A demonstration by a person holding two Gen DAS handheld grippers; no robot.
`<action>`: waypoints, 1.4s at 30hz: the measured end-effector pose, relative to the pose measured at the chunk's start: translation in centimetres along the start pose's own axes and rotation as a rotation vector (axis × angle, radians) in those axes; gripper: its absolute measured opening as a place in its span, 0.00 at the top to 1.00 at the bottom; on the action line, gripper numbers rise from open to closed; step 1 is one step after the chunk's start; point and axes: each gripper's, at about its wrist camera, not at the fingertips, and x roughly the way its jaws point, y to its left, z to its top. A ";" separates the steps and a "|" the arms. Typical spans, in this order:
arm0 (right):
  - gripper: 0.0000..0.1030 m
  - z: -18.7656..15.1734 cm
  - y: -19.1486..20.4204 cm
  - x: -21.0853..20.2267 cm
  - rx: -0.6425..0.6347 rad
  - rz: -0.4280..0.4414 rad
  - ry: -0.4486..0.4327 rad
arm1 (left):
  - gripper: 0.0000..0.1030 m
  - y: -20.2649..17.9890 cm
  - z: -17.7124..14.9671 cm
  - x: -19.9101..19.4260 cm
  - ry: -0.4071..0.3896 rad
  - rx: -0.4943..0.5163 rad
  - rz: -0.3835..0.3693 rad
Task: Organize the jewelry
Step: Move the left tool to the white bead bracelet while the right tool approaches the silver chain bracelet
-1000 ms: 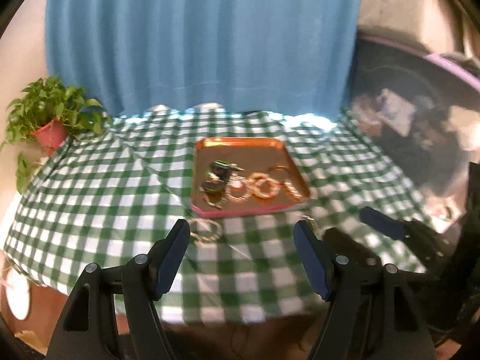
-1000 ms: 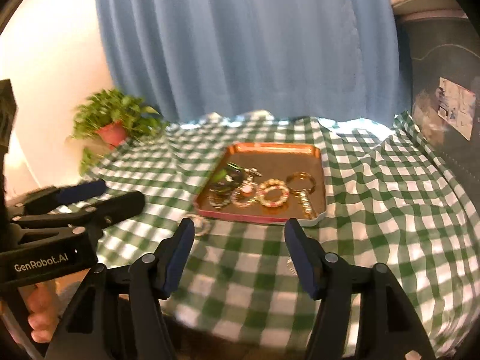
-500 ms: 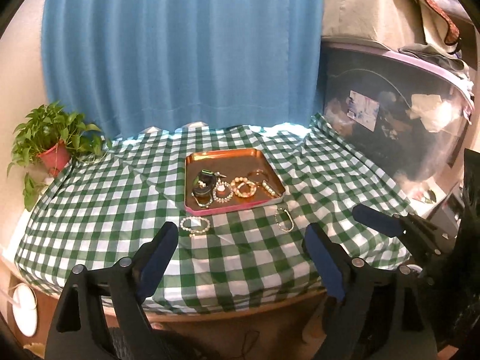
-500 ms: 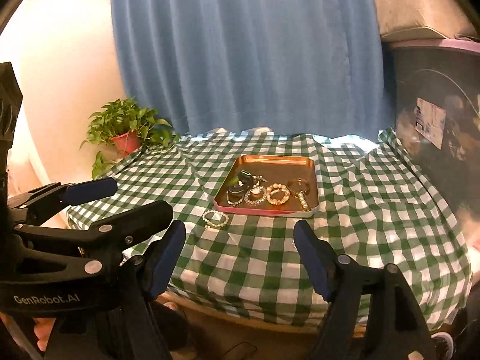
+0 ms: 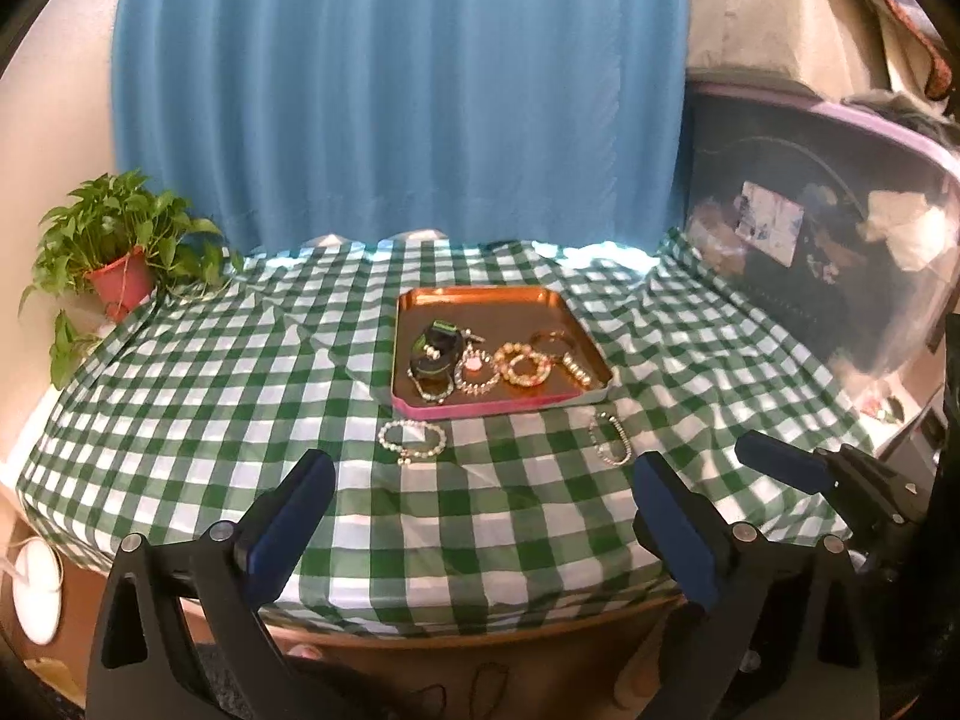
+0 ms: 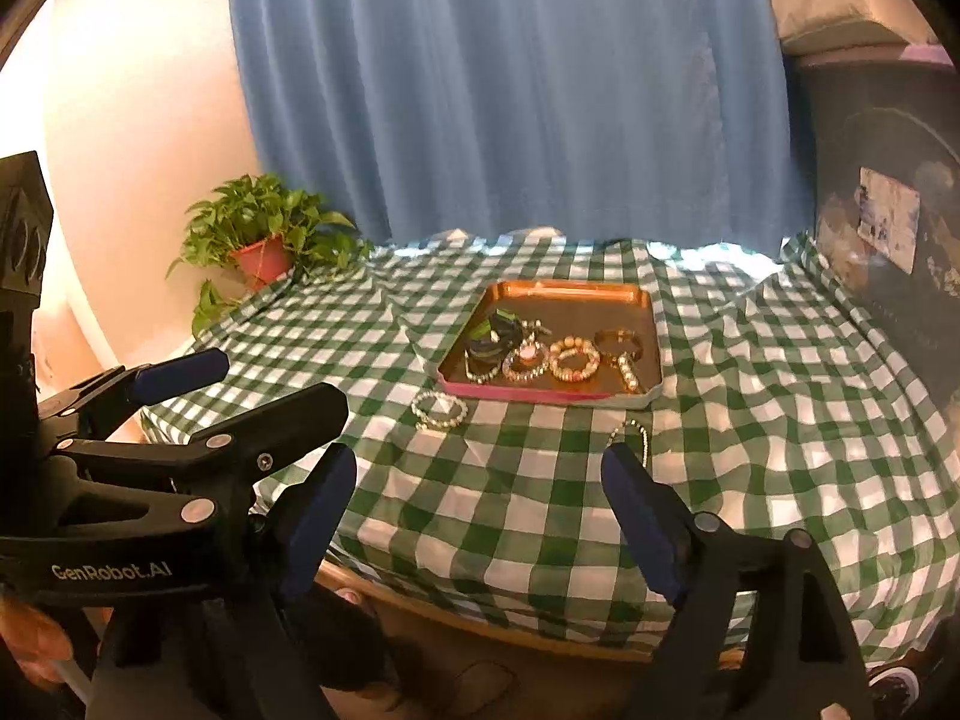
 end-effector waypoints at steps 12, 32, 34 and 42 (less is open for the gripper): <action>0.20 -1.0 -2.9 5.4 0.021 0.007 0.060 | 0.04 2.4 -1.0 6.6 0.056 -0.023 -0.017; 0.30 -2.8 -9.4 13.8 0.080 -0.025 0.153 | 0.04 6.7 -2.6 19.5 0.186 -0.029 0.002; 0.36 -2.9 -9.8 14.6 0.085 -0.026 0.167 | 0.04 7.0 -2.5 20.8 0.195 -0.020 0.003; 0.73 -1.5 -12.1 17.1 0.060 -0.046 0.193 | 0.16 9.3 -0.8 23.6 0.223 -0.037 -0.073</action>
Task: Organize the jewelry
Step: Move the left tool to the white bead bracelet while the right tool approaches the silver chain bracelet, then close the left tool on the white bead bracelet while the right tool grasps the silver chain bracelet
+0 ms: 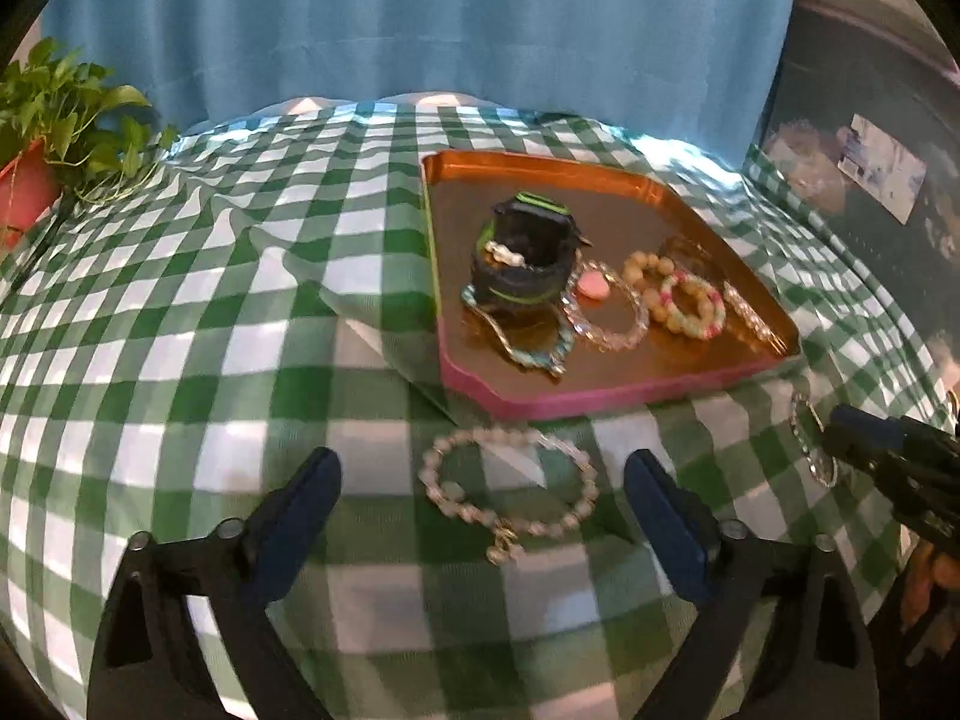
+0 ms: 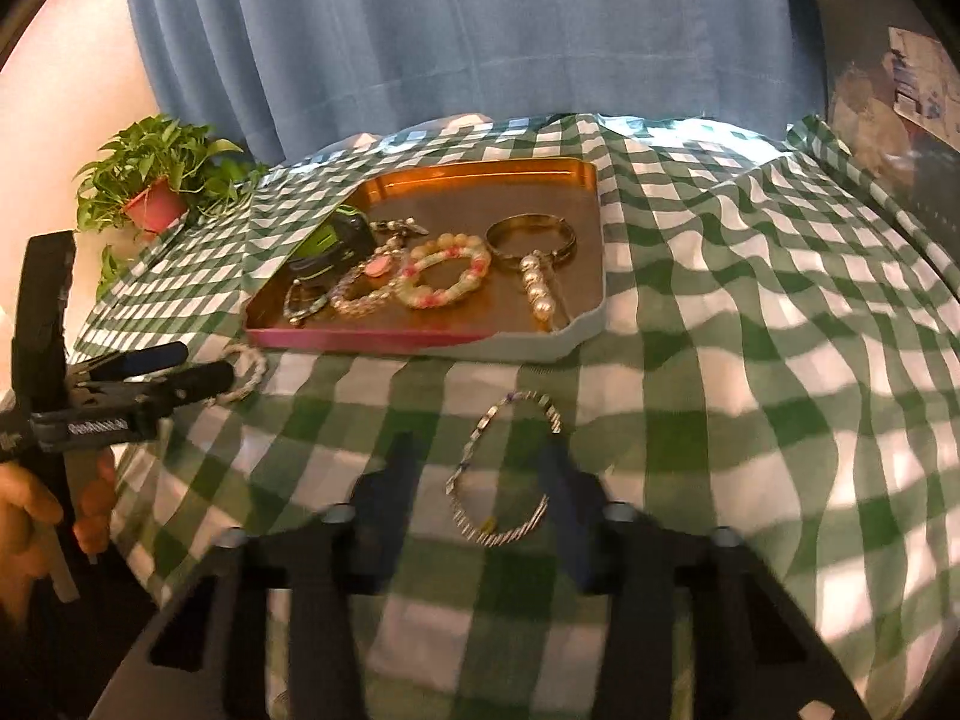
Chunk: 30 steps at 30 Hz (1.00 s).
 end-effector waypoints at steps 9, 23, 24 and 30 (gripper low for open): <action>0.87 0.7 -0.6 1.4 -0.044 -0.082 -0.002 | 0.53 1.4 -0.2 0.6 0.018 -0.014 0.038; 0.87 0.3 0.0 2.0 -0.128 -0.154 0.021 | 0.94 -0.2 -1.1 -0.5 0.038 0.052 -0.053; 0.87 0.3 0.0 2.1 -0.130 -0.155 0.019 | 0.94 -0.5 -1.3 -0.7 0.042 0.058 -0.070; 0.95 0.2 -0.3 1.9 -0.109 -0.124 0.020 | 0.94 -0.7 -1.9 -0.7 0.054 0.061 -0.088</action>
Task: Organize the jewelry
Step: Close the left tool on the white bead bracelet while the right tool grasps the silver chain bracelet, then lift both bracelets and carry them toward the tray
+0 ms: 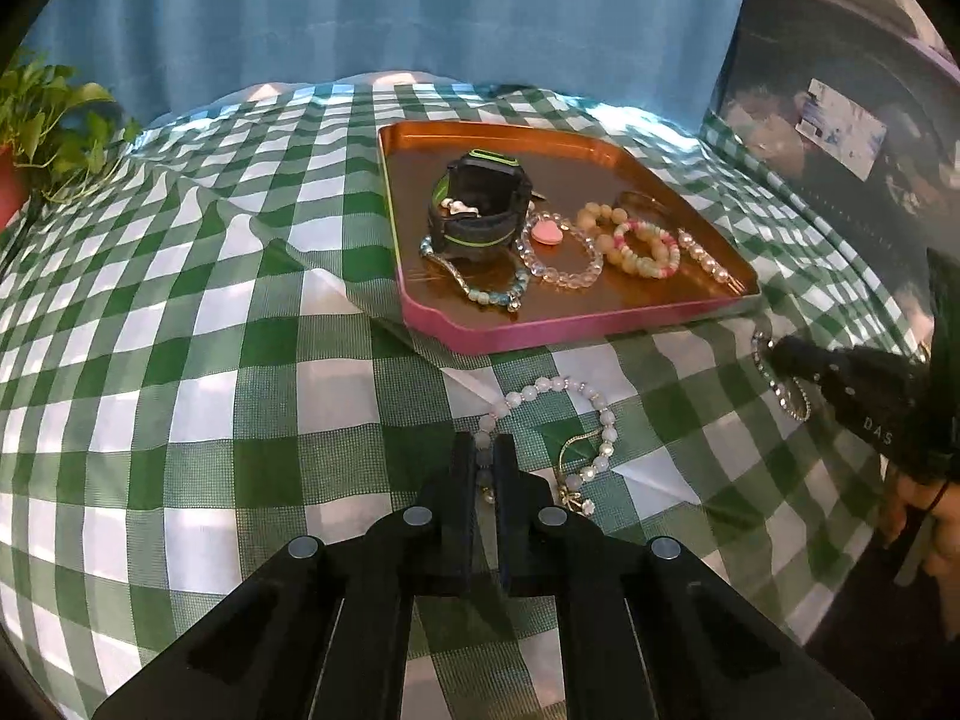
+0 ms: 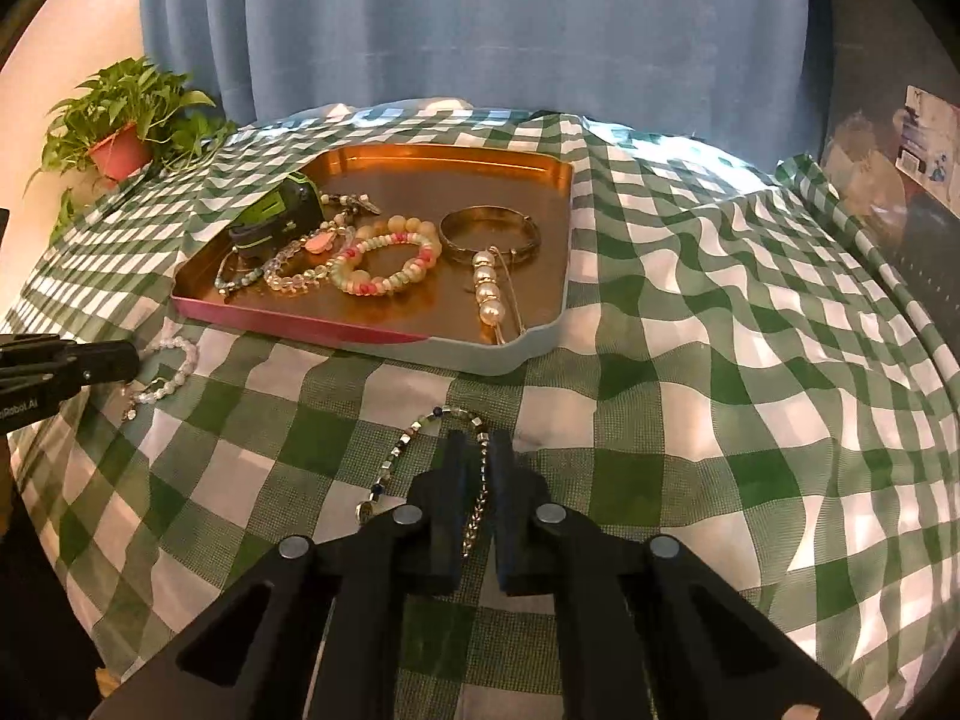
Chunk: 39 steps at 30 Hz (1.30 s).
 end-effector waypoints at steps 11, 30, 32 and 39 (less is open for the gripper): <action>0.97 -0.5 1.1 -0.4 -0.017 0.138 0.004 | 0.91 -0.7 0.6 0.8 -0.022 0.032 0.046; 0.97 -0.6 1.4 -0.7 -0.022 0.116 -0.014 | 0.94 -3.4 0.4 0.0 -0.047 0.109 0.088; 0.97 -0.5 1.2 -1.1 -0.016 0.117 -0.028 | 0.94 -3.5 0.5 -0.4 -0.056 0.100 0.073; 0.97 -0.1 0.7 -2.6 0.029 0.111 -0.083 | 0.94 -4.9 0.6 -2.6 -0.091 0.108 0.039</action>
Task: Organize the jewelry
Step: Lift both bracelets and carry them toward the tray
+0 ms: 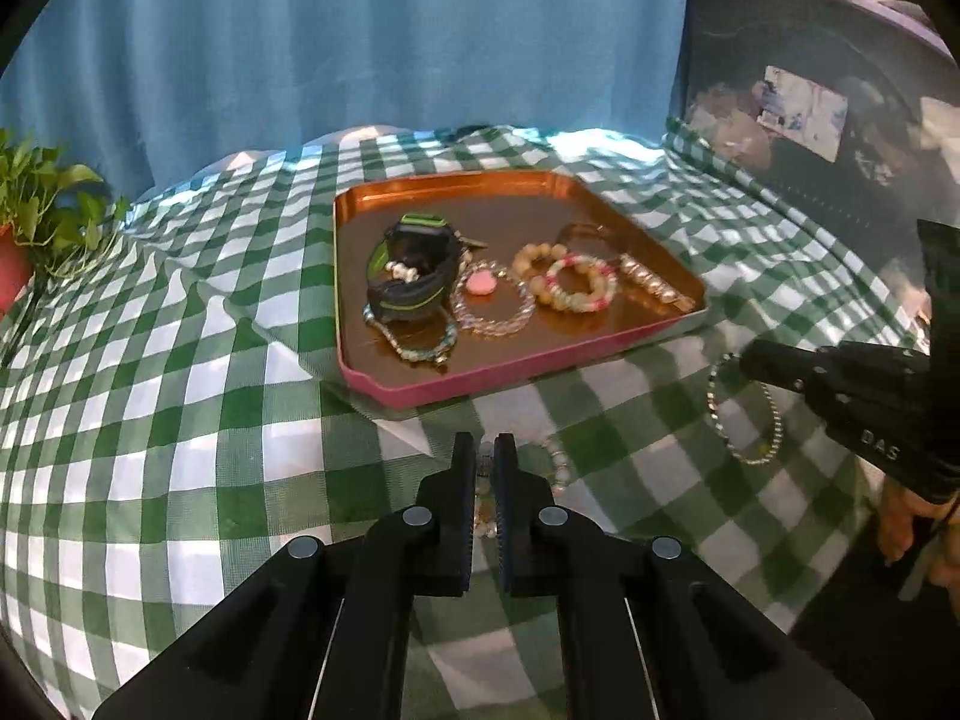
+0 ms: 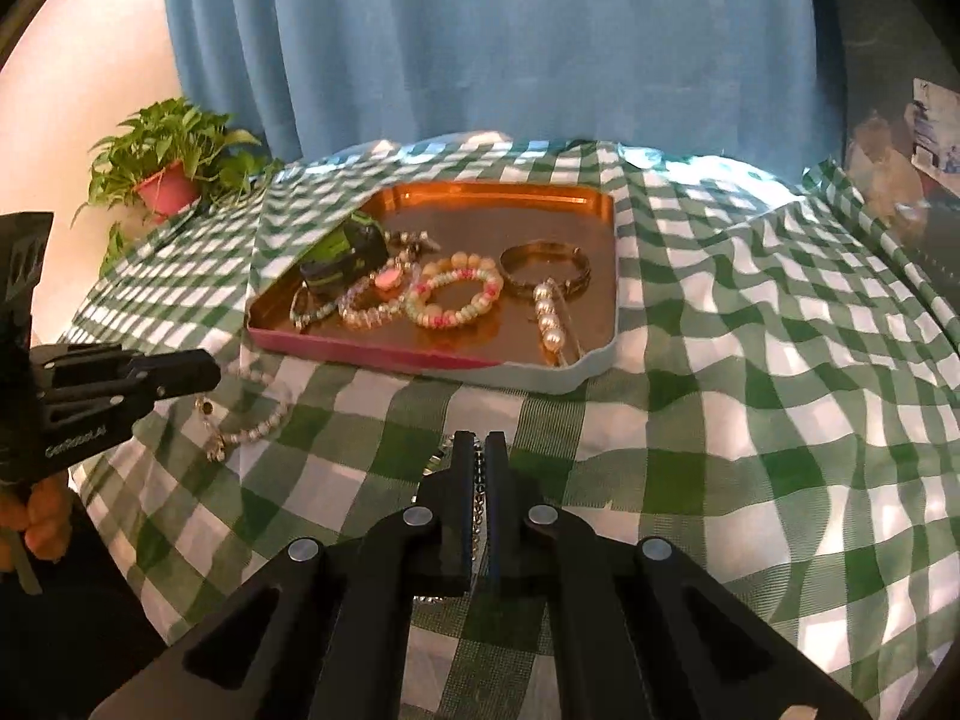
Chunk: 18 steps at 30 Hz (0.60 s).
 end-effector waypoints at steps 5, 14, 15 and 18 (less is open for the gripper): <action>0.97 0.2 0.3 -0.9 -0.003 0.008 -0.014 | 0.94 -0.8 0.3 -1.8 -0.028 -0.005 -0.008; 0.97 0.8 0.8 -4.3 -0.018 0.023 -0.074 | 0.94 -1.2 0.9 -5.3 -0.078 -0.032 -0.003; 0.97 0.9 0.8 -4.6 -0.014 0.027 -0.079 | 0.94 -1.1 1.1 -5.7 -0.085 -0.045 -0.010; 0.97 1.1 1.1 -5.7 -0.014 0.031 -0.095 | 0.94 -1.3 1.8 -6.9 -0.111 -0.060 -0.016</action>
